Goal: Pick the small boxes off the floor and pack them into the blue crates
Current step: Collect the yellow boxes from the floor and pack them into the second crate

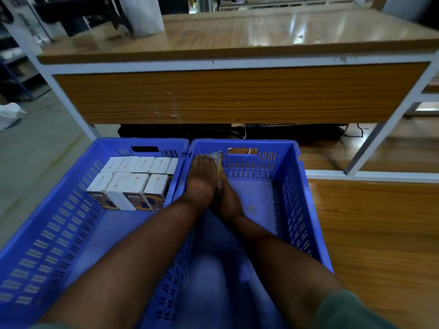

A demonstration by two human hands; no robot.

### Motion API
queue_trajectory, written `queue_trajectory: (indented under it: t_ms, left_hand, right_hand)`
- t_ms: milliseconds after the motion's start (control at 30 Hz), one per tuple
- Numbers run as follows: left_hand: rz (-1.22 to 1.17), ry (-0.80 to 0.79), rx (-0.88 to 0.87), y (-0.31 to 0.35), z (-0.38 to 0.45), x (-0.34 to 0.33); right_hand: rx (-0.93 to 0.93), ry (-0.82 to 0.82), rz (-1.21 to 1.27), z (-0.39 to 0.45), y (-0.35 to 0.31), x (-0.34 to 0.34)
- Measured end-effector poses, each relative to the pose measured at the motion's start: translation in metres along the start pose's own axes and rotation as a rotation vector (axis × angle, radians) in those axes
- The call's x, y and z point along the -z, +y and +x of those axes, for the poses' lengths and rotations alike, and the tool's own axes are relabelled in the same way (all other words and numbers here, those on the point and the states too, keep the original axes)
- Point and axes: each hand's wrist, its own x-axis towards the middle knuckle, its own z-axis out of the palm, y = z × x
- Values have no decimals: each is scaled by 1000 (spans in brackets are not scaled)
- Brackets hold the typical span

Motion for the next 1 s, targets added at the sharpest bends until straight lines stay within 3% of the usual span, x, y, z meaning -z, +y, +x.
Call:
queue_trajectory:
  t_ms: [133, 400, 633, 1000]
  left_hand:
    - [51, 25, -47, -2, -10, 7]
    - [-40, -23, 1, 3, -9, 2]
    - [-83, -29, 22, 3, -3, 1]
    - [-176, -50, 25, 4, -10, 5]
  right_hand:
    - [-127, -38, -95, -4, -12, 5]
    - [-94, 71, -35, -14, -14, 9]
    - [-146, -34, -219, -3, -15, 12]
    - [-250, -51, -147, -1, -30, 23]
